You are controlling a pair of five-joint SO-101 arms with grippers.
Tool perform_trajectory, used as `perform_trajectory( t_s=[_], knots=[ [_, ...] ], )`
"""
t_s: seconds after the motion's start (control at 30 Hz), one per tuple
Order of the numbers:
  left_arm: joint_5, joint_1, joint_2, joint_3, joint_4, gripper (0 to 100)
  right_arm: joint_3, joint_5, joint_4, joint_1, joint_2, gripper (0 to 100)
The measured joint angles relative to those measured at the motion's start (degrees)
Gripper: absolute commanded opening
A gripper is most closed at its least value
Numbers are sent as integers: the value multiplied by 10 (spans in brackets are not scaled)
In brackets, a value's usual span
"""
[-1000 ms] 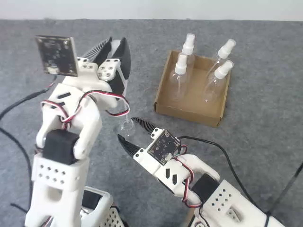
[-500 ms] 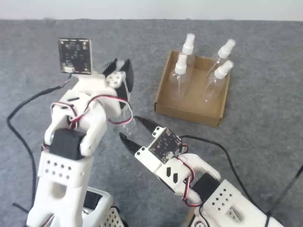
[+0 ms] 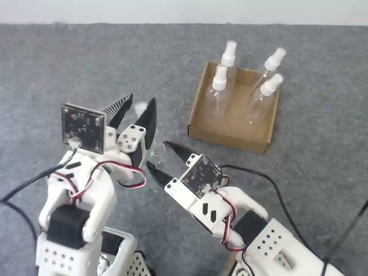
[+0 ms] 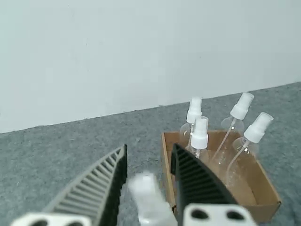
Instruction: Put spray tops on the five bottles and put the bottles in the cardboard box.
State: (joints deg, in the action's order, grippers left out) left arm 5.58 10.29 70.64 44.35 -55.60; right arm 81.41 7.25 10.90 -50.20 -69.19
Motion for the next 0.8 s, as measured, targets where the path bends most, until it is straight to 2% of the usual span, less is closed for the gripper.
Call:
perform_trajectory(
  t_s=[0.23,0.4,0.53,0.67,0.8],
  knots=[
    [-8,-1,-18,-14,11,141,8,0,0,1,0,6],
    [-18,-28,-64,-26,12,66,8,0,0,1,0,6],
    [-18,-41,-123,-26,5,58,15,0,0,1,0,6],
    [-23,-11,-118,-18,-25,55,15,0,0,2,0,6],
    [-40,23,-80,47,-25,55,15,0,0,2,0,6]
  ],
)
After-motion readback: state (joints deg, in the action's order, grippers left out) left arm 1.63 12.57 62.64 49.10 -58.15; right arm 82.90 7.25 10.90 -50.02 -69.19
